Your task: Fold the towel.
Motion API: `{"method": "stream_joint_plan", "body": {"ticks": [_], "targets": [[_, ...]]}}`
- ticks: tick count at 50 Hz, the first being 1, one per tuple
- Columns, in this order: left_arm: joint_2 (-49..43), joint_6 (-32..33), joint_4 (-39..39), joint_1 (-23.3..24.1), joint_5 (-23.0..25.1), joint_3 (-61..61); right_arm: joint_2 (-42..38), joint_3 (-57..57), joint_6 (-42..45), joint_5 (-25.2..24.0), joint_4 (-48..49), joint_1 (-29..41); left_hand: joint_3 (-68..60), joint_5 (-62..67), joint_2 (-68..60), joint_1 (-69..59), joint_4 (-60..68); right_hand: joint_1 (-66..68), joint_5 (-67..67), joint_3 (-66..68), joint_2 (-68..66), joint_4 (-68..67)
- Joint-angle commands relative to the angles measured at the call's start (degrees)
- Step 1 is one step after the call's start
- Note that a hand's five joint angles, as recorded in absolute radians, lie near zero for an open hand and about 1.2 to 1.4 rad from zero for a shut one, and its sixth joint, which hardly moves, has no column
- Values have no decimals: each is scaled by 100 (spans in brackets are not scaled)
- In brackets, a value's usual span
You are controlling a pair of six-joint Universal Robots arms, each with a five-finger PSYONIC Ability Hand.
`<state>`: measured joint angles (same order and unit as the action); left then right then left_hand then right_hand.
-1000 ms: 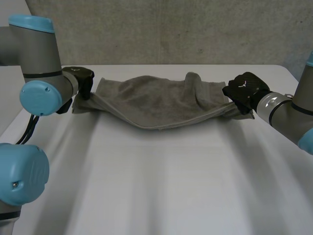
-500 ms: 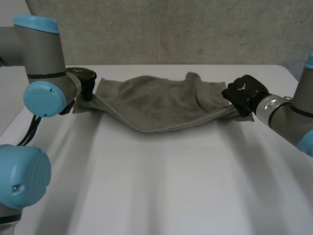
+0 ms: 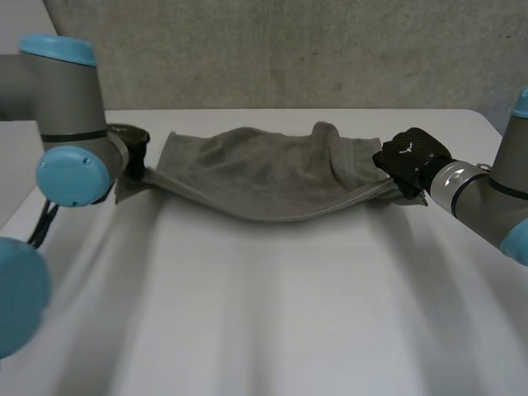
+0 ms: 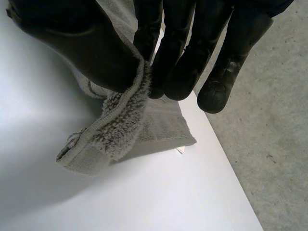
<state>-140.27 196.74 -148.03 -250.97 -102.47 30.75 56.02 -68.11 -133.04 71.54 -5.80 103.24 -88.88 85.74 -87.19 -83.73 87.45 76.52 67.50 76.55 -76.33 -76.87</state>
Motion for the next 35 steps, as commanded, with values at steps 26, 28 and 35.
{"method": "stream_joint_plan", "body": {"ticks": [26,28,35], "targets": [[1941,401,-2581,-742,1404,4270,689,-166,-91,44,-395,-76,888,-1574,719,373,-745,348,250,345,-367,-313],[2055,409,-2643,-760,1466,4437,821,-211,-91,62,-465,-120,888,-1574,719,373,-745,348,250,345,-367,-313],[2619,409,-2819,-804,1765,5072,1244,-316,-56,-17,-1248,-349,888,-1574,719,373,-745,348,250,345,-367,-313]]}}
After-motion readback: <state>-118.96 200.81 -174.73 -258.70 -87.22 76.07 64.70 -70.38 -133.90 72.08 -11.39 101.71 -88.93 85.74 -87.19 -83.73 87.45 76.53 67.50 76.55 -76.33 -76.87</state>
